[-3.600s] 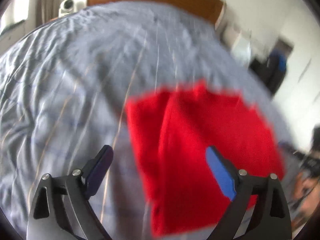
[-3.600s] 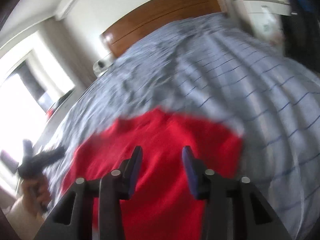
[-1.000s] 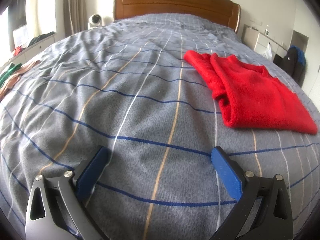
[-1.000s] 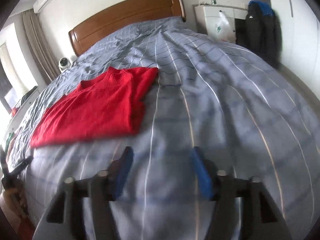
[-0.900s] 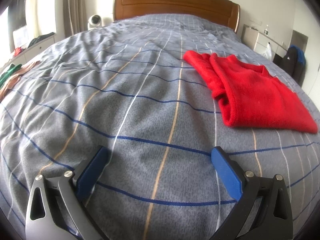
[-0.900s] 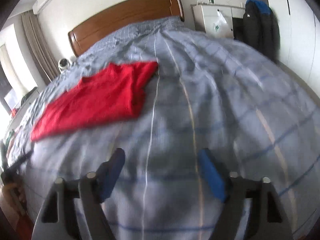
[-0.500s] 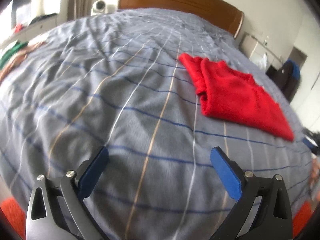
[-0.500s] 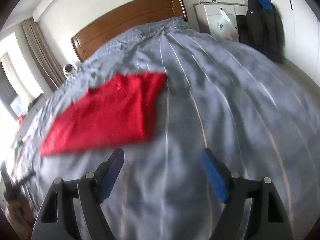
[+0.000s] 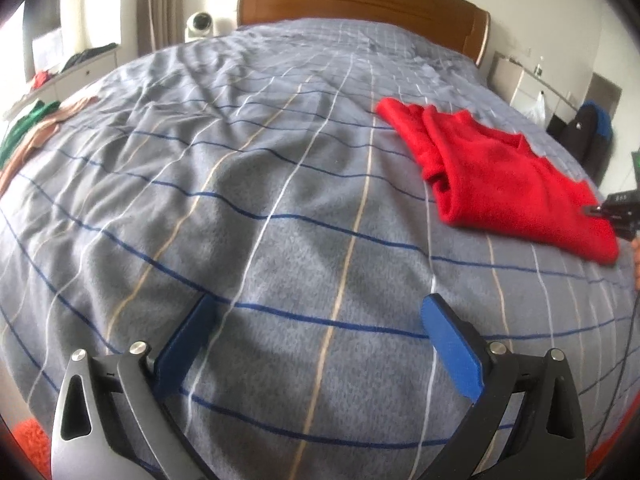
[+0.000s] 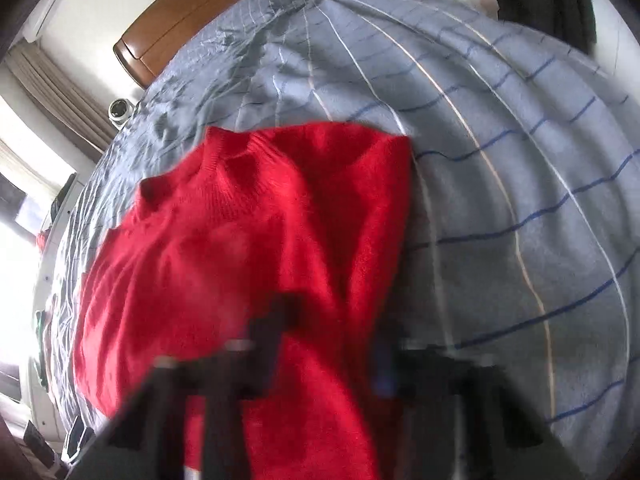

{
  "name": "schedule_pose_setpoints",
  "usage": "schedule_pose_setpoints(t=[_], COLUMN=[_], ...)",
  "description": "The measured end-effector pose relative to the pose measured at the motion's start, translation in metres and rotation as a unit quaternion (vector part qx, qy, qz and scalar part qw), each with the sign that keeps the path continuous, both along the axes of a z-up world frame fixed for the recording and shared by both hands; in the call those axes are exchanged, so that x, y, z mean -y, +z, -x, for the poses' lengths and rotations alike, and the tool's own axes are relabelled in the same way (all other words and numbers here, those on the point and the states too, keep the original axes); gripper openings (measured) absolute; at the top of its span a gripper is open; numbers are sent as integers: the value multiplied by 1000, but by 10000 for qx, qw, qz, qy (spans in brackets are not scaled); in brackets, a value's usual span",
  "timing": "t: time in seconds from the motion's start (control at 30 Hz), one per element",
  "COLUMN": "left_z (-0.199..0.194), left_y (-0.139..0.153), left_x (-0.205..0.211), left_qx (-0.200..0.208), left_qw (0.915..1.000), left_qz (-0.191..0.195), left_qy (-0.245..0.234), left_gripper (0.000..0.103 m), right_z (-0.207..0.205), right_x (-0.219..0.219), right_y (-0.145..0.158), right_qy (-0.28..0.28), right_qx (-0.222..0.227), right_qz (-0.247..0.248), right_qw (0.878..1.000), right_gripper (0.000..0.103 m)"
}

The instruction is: Fold small clothes

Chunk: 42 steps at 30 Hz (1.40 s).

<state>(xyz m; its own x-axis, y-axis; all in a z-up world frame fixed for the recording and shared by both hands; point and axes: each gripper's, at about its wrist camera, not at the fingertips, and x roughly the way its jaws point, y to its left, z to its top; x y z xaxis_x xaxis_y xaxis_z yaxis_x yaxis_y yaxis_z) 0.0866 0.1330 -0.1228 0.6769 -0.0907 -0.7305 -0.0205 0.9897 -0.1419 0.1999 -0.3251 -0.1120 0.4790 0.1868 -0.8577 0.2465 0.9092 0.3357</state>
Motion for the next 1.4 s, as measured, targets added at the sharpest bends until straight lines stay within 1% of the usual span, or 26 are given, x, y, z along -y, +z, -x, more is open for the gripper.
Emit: schedule_pose_setpoints(t=[0.1,0.17,0.23,0.3,0.37,0.47,0.6,0.63,0.67,0.7,0.73,0.77,0.8,0.83,0.9,0.97,1.0,1.03,1.07,1.1,1.13,1.17,1.27,1.3,1.33,1.4], left_z=[-5,-7,-8,-7,-6,-6,-6,-6,-6,-6,-6,-7,-7,-8,-9,-9,-9,-9,-9,-9,-9,-9,-8,-8,-8,-7], left_y=[2,2,2,3,3,4,4,4,4,4,4,4,4,4,4,4,4,4,3,3,3,3,3,3,3,3], left_x=[-11,-15,-18,-19,-20,-25,-28,-29,-29,-29,-29,-30,-30,-30,-31,-32,-33,-33,-32,-33,-32,-32,-31,-30,-29,-28], left_qx=[8,14,9,13,15,10,7,5,3,4,2,-5,-12,-16,-23,-26,-27,-28,-30,-27,-25,-24,-17,-15,-14,-18], left_qw=[9993,9986,9983,9981,9980,9973,9967,9967,9966,9966,9965,9964,9962,9961,9957,9955,9953,9953,9953,9954,9956,9957,9965,9968,9971,9976], left_qz=[351,493,554,591,607,702,773,775,781,788,799,812,827,839,871,901,915,919,915,908,882,872,785,757,719,655], left_qy=[117,175,200,178,174,213,246,245,245,247,251,260,273,285,305,307,309,313,317,315,312,305,282,272,260,243], left_gripper=[102,102,102,102,102,102,102,102,102,102,102,102,102,102,102,102,102,102,102,102,102,102,102,102,102,102], right_z=[0,-4,-12,-24,-33,-42,-47,-46,-45,-44,-41,-37,-33,-29,-19,-10,-4,-2,1,0,1,1,12,19,23,33], right_x=[-26,-50,-82,-119,-150,-207,-272,-284,-290,-293,-293,-292,-289,-287,-284,-277,-271,-269,-265,-265,-265,-268,-289,-296,-303,-311], right_y=[36,57,77,88,91,83,52,42,35,31,32,36,44,54,79,99,106,106,103,97,88,80,54,43,30,17], right_qy=[310,533,784,1047,1266,1628,2169,2308,2404,2481,2503,2530,2593,2670,2863,2983,2939,2878,2811,2809,2847,2926,3250,3378,3468,3559], right_qx=[314,474,616,684,714,681,504,415,327,265,305,414,537,657,1044,1410,1566,1614,1596,1506,1385,1266,1172,1085,904,794], right_qz=[-75,-182,-395,-546,-593,-456,-55,-53,-147,-332,-525,-736,-900,-924,-669,-342,-18,225,513,665,752,790,894,782,649,579], right_qw=[9990,9973,9942,9906,9876,9832,9749,9721,9700,9678,9663,9638,9601,9570,9501,9434,9429,9437,9449,9455,9456,9445,9341,9317,9313,9293], right_gripper=[10,10,10,10,10,10,12,19,30,38,53,61,63,64,65,73,73,73,72,72,64,49,28,24,17,17])
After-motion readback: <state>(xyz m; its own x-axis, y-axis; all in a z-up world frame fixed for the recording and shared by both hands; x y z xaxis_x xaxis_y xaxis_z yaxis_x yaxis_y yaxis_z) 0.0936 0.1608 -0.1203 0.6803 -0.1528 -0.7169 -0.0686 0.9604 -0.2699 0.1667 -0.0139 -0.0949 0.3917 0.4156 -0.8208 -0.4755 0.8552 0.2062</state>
